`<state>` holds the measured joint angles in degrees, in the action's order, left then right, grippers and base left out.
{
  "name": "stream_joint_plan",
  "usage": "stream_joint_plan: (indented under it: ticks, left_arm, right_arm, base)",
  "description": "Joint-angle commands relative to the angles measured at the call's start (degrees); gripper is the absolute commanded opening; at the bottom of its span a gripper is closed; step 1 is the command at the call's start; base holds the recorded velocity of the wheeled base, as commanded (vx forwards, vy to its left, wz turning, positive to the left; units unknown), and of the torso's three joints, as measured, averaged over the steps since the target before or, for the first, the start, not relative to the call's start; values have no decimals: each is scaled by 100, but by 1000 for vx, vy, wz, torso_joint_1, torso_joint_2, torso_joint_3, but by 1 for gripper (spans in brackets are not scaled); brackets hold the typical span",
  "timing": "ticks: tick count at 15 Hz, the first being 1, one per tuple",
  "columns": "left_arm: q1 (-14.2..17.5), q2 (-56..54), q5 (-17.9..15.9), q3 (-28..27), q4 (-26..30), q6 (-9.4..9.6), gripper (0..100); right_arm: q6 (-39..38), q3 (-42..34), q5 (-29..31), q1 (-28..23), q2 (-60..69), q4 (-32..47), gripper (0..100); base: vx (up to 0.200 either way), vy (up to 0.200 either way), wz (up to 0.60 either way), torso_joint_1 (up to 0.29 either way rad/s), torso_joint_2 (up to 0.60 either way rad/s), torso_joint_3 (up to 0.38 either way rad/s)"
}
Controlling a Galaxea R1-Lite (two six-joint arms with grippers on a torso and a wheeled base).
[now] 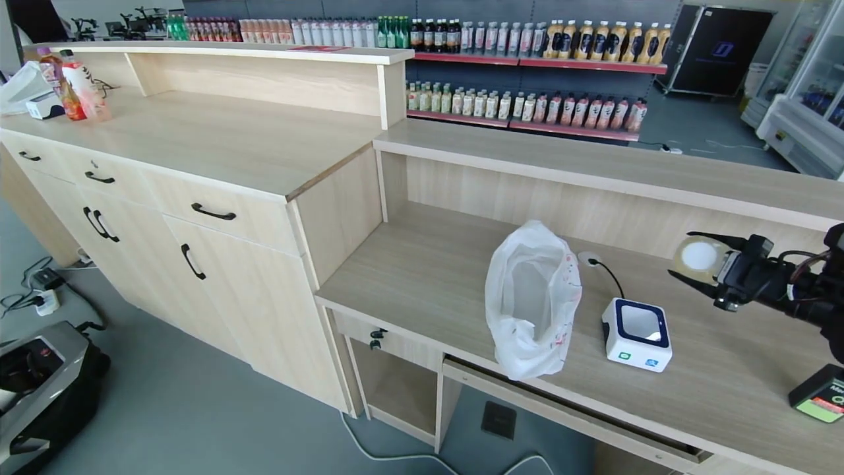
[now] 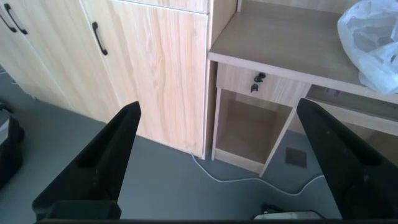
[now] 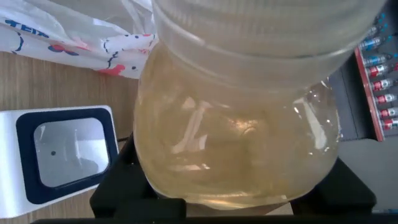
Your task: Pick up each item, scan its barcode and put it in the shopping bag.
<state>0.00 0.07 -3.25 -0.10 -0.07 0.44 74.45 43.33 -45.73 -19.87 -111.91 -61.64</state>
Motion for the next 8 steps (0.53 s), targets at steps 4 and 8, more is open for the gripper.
stream_joint_plan:
  ticks: [4, 8]
  left_arm:
    - [0, 1, 0, 1, -1, 0, 100]
    - [0, 1, 0, 1, -1, 0, 100]
  right_arm:
    - [149, -96, -94, 10, -525, -375, 0]
    - [175, -175, -314, 36, -665, -358, 0]
  base:
    - [0, 0, 0, 0, 0, 0]
    - [0, 0, 0, 0, 0, 0]
